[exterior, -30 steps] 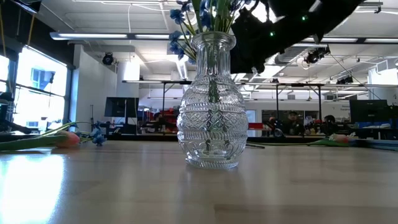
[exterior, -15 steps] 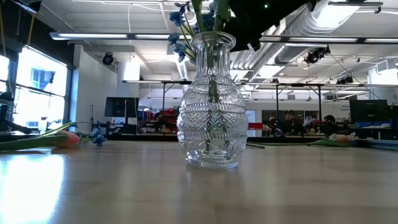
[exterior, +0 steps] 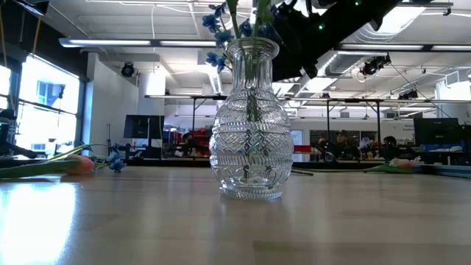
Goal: Sort flowers into vase by color
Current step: Put the bottom blue flowers into the green vase, then put the bottom pink tulip into the transparent vase
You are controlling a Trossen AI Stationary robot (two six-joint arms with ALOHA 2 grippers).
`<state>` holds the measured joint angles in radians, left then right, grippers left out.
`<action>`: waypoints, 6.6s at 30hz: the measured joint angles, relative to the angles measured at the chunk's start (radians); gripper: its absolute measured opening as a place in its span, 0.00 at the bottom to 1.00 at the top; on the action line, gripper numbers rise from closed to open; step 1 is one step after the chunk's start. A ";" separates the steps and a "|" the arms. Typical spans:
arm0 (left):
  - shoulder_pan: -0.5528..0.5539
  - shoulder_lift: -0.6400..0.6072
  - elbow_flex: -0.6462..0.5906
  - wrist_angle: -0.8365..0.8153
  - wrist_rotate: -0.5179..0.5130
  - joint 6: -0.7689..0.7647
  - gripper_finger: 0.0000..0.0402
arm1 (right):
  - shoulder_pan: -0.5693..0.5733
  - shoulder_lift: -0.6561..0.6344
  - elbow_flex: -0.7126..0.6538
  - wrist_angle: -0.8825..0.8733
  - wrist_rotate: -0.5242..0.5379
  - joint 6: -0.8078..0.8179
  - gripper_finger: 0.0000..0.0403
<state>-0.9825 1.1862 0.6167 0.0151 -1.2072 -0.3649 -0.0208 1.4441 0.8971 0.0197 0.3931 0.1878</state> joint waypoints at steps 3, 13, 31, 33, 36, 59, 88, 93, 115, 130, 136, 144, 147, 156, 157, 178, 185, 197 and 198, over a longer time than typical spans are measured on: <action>0.000 0.000 0.000 0.000 0.000 0.000 0.28 | 0.000 0.000 -0.008 0.010 0.009 0.027 0.07; 0.000 0.000 0.000 0.002 0.001 -0.001 0.28 | -0.001 0.000 0.069 -0.085 -0.001 0.017 0.35; 0.000 -0.002 0.000 0.012 0.027 -0.062 0.28 | 0.077 -0.117 0.412 -0.421 0.159 -0.041 0.59; 0.000 -0.002 0.000 0.008 0.047 -0.084 0.28 | 0.114 -0.155 0.413 -0.421 0.226 -0.042 0.59; 0.000 -0.002 0.000 0.007 0.068 -0.103 0.28 | 0.170 -0.185 0.406 -0.414 0.331 -0.043 0.59; 0.382 -0.098 0.132 -0.983 0.798 -0.808 0.15 | 0.715 -0.005 0.381 -1.086 0.653 0.831 0.59; 0.358 0.012 -0.134 -0.817 0.962 -1.176 0.42 | 0.888 0.531 0.381 -0.535 0.686 0.930 0.59; 0.357 0.088 -0.130 -0.800 0.967 -1.132 0.40 | 0.890 0.531 0.381 -0.498 0.690 0.931 0.59; 0.278 -0.007 -0.112 -0.387 0.850 -0.854 0.00 | 0.944 0.596 0.381 -0.438 0.766 1.039 0.59; 0.166 -0.046 -0.110 0.639 0.759 0.233 0.00 | 0.977 0.494 0.381 0.166 0.763 0.266 0.59; 0.186 0.020 -0.101 0.881 0.856 0.505 0.00 | 0.964 0.491 0.381 0.601 0.378 -0.248 0.59; 0.231 0.216 0.096 0.930 0.960 0.687 0.00 | 0.993 0.491 0.381 0.770 0.352 -0.481 0.59; 0.248 0.272 0.182 0.936 0.973 0.777 0.00 | 1.013 0.491 0.381 0.766 0.448 -0.479 0.59; 0.346 0.463 0.343 1.057 0.922 0.925 0.00 | 0.994 0.491 0.381 0.747 0.383 -0.431 0.59; 0.354 0.468 0.343 1.076 0.895 0.939 0.00 | 0.995 0.491 0.381 0.740 0.382 -0.430 0.59; 0.407 0.469 0.244 1.097 0.561 0.734 0.00 | 1.060 0.491 0.381 0.700 0.391 -0.431 0.59; 0.434 0.469 0.243 1.007 0.502 0.559 0.10 | 1.049 0.491 0.381 0.700 0.389 -0.417 0.59; 0.407 0.294 0.422 0.244 0.471 0.281 0.28 | 1.035 0.491 0.381 0.627 0.551 -0.317 0.59; 0.400 0.283 0.450 0.161 0.472 0.257 0.28 | 1.038 0.491 0.381 0.608 0.603 -0.298 0.59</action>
<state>-0.5822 1.4695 1.0671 0.1765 -0.7354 -0.1082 1.0176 1.9354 1.2782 0.6279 0.9961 -0.1097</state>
